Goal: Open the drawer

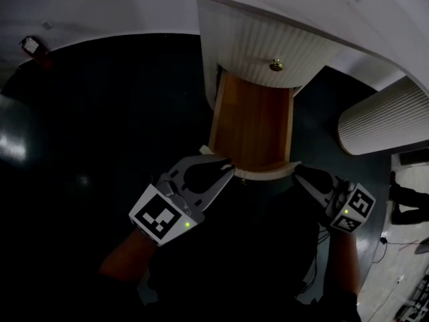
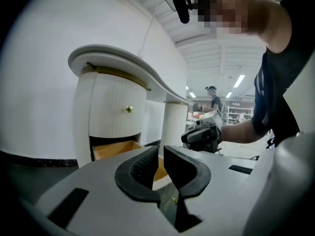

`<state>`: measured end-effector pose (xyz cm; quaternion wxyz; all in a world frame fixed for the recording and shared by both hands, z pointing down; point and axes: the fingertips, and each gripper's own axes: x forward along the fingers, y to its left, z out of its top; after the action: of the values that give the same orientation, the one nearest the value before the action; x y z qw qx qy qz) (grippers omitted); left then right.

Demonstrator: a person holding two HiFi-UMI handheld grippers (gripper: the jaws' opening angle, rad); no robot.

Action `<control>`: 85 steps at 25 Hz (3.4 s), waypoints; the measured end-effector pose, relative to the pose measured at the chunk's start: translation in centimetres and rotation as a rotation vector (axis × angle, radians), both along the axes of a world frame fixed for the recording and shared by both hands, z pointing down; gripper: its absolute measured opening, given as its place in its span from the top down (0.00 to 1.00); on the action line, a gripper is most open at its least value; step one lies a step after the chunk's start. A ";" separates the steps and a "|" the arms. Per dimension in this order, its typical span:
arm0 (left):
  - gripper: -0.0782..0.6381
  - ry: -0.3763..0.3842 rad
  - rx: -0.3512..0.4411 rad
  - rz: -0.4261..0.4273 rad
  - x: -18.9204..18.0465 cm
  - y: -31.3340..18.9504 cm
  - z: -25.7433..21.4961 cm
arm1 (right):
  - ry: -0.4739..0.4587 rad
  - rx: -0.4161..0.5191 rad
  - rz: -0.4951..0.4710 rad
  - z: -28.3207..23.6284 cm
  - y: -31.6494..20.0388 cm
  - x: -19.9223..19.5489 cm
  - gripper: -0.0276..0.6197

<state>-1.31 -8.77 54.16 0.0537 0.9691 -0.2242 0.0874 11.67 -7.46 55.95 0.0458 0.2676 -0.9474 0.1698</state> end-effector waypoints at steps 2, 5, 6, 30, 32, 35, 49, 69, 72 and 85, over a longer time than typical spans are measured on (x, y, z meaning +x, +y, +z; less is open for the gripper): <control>0.84 -0.029 0.056 0.007 -0.3 -0.3 -0.9 | -0.043 0.003 0.011 -1.3 -0.3 0.3 0.88; 0.84 -0.110 0.165 -0.012 -1.3 -1.8 -2.9 | -0.077 0.049 0.019 -4.2 -0.9 0.3 0.88; 0.84 -0.142 0.203 -0.034 -1.7 -2.4 -3.7 | -0.083 0.076 0.031 -5.4 -1.3 0.2 0.88; 0.85 -0.050 0.071 -0.173 -1.9 1.2 -39.6 | -0.059 0.142 0.143 -42.9 2.7 -8.1 0.89; 0.85 -0.015 0.063 -0.196 -2.2 1.9 -42.7 | -0.066 0.133 0.146 -45.5 3.6 -8.5 0.89; 0.85 0.026 0.043 -0.224 -2.8 3.2 -46.5 | -0.082 0.132 0.155 -49.1 5.2 -9.0 0.90; 0.86 0.056 -0.026 -0.250 -7.9 9.8 -54.9 | -0.117 0.167 0.229 -59.0 9.8 -11.7 0.93; 0.86 0.046 0.028 -0.305 -6.2 12.9 -59.1 | -0.119 0.238 0.202 -62.4 14.2 -8.2 0.93; 0.86 0.059 0.014 -0.300 -4.1 13.6 -58.6 | -0.106 0.230 0.215 -61.9 14.6 -6.6 0.93; 0.86 0.054 0.020 -0.293 -1.3 14.0 -58.3 | -0.109 0.224 0.231 -61.1 15.3 -3.8 0.93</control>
<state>-2.65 5.19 -4.15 0.0622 0.9285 -0.3625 0.0502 7.85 7.81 -5.13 -0.0559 0.3686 -0.9243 0.0814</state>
